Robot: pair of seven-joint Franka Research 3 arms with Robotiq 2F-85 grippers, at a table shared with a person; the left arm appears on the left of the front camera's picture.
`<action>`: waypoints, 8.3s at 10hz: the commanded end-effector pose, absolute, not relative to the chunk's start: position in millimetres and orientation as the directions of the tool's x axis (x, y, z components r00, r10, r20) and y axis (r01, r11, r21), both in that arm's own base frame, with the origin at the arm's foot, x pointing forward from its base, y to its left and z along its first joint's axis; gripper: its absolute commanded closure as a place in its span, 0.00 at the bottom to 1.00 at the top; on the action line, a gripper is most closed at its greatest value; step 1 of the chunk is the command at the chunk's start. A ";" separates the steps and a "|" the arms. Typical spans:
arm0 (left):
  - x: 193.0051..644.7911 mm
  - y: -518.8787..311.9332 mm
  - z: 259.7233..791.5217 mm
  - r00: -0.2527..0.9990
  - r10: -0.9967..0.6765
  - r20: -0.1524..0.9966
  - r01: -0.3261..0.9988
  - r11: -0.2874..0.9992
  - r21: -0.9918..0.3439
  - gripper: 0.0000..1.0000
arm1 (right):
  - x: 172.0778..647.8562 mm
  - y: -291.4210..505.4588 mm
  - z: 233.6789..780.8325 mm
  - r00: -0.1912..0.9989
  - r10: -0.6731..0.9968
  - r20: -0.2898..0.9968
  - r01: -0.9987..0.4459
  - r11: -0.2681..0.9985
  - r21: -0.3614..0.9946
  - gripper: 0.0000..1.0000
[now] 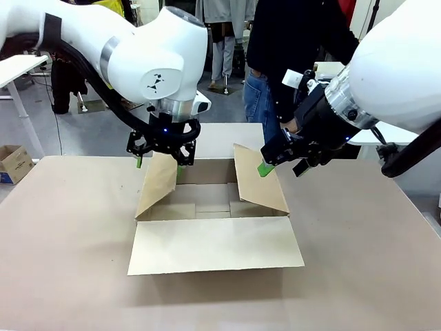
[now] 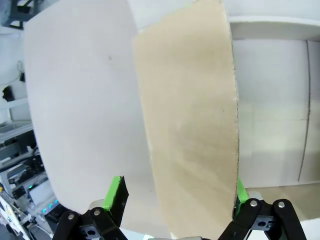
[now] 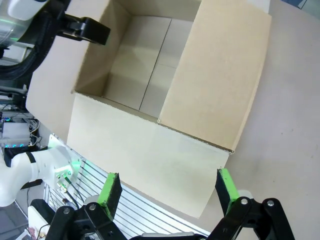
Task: Pack the gift set into the box.
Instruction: Place both hands on the side flaps of the Package Box and spread them outward, then lift both hands away from the flaps of the Package Box.
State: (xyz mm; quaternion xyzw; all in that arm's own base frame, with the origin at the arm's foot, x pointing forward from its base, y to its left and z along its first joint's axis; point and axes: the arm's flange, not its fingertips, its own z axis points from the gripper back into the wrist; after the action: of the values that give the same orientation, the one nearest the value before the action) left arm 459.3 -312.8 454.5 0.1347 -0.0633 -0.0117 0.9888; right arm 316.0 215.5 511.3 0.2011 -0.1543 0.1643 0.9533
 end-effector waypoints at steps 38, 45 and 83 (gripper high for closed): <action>435.5 -120.0 429.4 0.981 0.178 0.075 -0.155 0.956 -0.250 0.00 | 457.6 346.5 415.0 0.981 0.079 0.177 -0.002 0.917 -0.398 0.00; 435.5 -120.0 429.4 0.981 0.178 0.075 -0.155 0.956 -0.250 0.00 | 438.7 220.9 495.9 0.968 -0.051 0.246 0.108 0.969 -0.222 0.00; 435.5 -120.0 429.4 0.981 0.178 0.075 -0.155 0.956 -0.250 0.00 | 443.3 162.2 467.7 0.963 -0.132 0.235 0.150 0.987 -0.064 0.00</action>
State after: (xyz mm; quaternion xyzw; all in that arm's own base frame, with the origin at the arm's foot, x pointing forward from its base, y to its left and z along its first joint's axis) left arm 436.9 -120.2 427.0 -0.1281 -0.0475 0.0789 0.9875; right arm 441.0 162.2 466.3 -0.0274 -0.1107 -0.0659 0.9913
